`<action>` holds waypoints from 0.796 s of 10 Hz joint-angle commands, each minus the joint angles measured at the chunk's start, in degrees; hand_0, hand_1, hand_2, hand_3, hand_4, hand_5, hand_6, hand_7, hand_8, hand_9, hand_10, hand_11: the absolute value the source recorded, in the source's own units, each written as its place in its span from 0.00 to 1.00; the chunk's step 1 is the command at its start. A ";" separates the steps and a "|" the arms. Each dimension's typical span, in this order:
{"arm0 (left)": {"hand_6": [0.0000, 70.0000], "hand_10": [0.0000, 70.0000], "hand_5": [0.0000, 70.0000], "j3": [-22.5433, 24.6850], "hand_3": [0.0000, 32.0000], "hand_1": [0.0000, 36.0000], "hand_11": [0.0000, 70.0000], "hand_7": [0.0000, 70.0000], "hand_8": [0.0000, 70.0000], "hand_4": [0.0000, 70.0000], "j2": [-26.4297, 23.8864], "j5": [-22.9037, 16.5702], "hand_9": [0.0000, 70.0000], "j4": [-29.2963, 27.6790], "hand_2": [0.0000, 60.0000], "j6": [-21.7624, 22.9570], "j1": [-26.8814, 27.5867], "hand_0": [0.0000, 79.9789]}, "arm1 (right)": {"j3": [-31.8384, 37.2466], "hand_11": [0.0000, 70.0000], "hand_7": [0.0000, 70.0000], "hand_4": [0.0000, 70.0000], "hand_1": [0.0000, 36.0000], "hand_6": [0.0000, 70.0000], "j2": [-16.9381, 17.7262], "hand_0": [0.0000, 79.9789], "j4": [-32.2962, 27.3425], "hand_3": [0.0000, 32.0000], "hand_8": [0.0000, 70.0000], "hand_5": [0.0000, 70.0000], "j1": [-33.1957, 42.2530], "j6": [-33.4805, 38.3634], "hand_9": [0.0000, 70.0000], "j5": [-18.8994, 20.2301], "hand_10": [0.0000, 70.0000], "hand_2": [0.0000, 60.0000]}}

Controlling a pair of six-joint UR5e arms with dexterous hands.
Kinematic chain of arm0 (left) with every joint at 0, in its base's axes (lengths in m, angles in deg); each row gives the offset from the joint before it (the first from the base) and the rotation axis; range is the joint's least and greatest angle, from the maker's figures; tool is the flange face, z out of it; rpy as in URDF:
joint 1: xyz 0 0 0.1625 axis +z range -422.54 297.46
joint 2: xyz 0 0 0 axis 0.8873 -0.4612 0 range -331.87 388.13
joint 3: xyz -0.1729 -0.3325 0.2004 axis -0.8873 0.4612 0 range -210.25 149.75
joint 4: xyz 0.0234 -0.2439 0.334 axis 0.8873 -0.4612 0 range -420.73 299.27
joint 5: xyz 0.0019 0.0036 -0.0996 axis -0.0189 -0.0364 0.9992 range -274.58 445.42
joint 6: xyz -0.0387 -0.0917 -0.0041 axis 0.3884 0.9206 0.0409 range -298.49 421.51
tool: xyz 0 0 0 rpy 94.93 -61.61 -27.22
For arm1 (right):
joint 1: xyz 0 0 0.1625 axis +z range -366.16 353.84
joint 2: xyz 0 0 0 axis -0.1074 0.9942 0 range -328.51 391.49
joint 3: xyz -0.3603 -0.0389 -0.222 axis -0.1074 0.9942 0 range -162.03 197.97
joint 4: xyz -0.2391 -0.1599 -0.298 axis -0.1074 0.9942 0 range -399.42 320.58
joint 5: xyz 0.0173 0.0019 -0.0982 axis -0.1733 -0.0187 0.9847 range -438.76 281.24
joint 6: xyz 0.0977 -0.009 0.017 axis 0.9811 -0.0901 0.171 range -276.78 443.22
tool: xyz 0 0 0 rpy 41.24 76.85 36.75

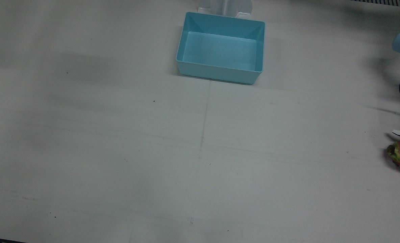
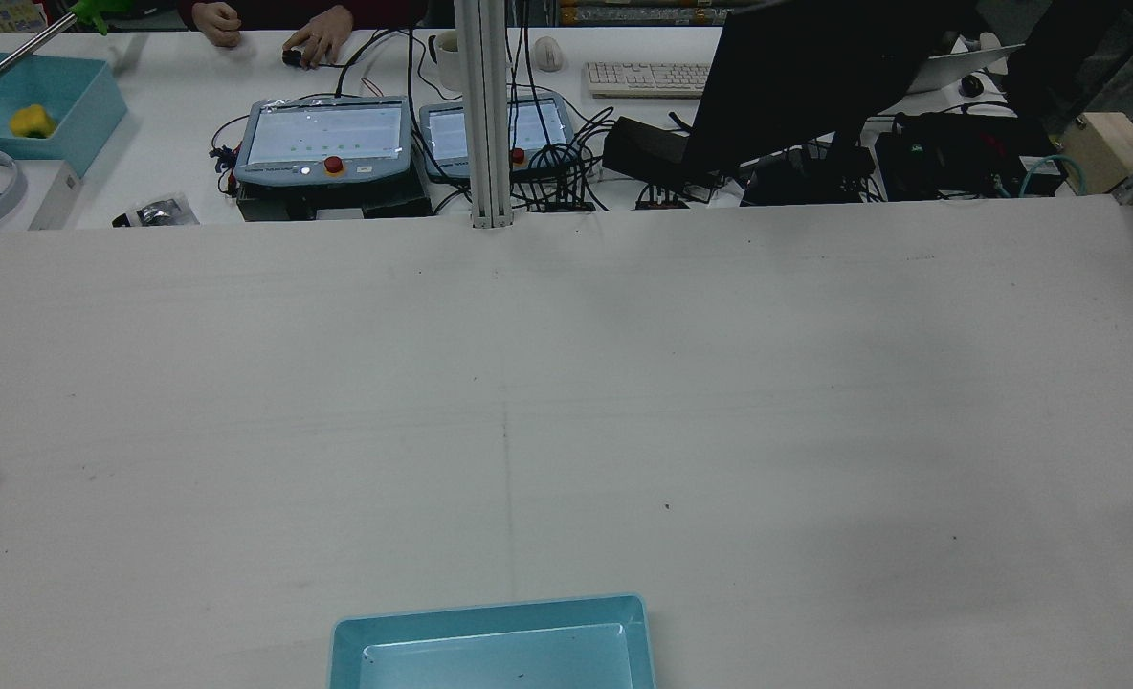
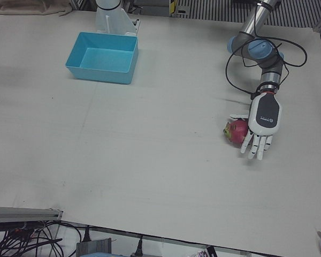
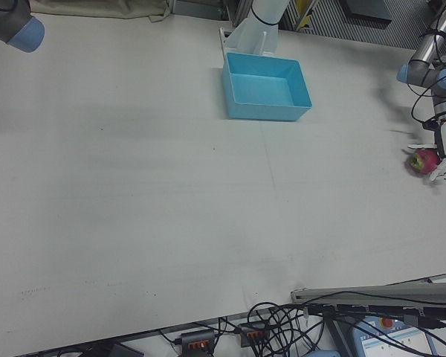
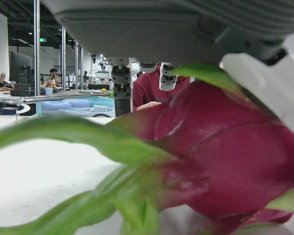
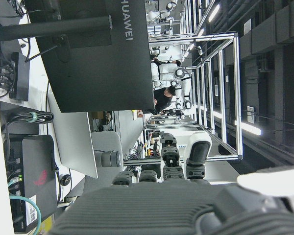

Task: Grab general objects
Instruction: 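Tighten the left hand grasp and lift the dragon fruit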

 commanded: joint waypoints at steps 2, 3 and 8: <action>0.54 0.62 0.48 -0.32 0.00 0.21 0.86 0.79 0.62 1.00 -0.14 0.10 0.62 -0.59 0.03 0.06 0.06 0.68 | 0.00 0.00 0.00 0.00 0.00 0.00 0.00 0.00 0.00 0.00 0.00 0.00 0.00 0.00 0.00 0.00 0.00 0.00; 0.56 0.68 0.50 -0.41 0.00 0.08 0.95 0.85 0.65 1.00 -0.14 0.10 0.67 -1.03 0.00 0.06 -0.03 0.69 | 0.00 0.00 0.00 0.00 0.00 0.00 0.00 0.00 0.00 0.00 0.00 0.00 0.00 0.00 0.00 0.00 0.00 0.00; 0.50 0.74 0.45 8.95 0.00 0.04 1.00 0.81 0.61 0.99 0.48 0.01 0.62 4.12 0.00 0.94 -0.55 0.73 | -0.09 0.00 0.00 0.00 0.00 0.00 0.00 0.00 0.00 0.00 0.00 0.00 0.00 0.00 0.00 0.00 0.00 0.00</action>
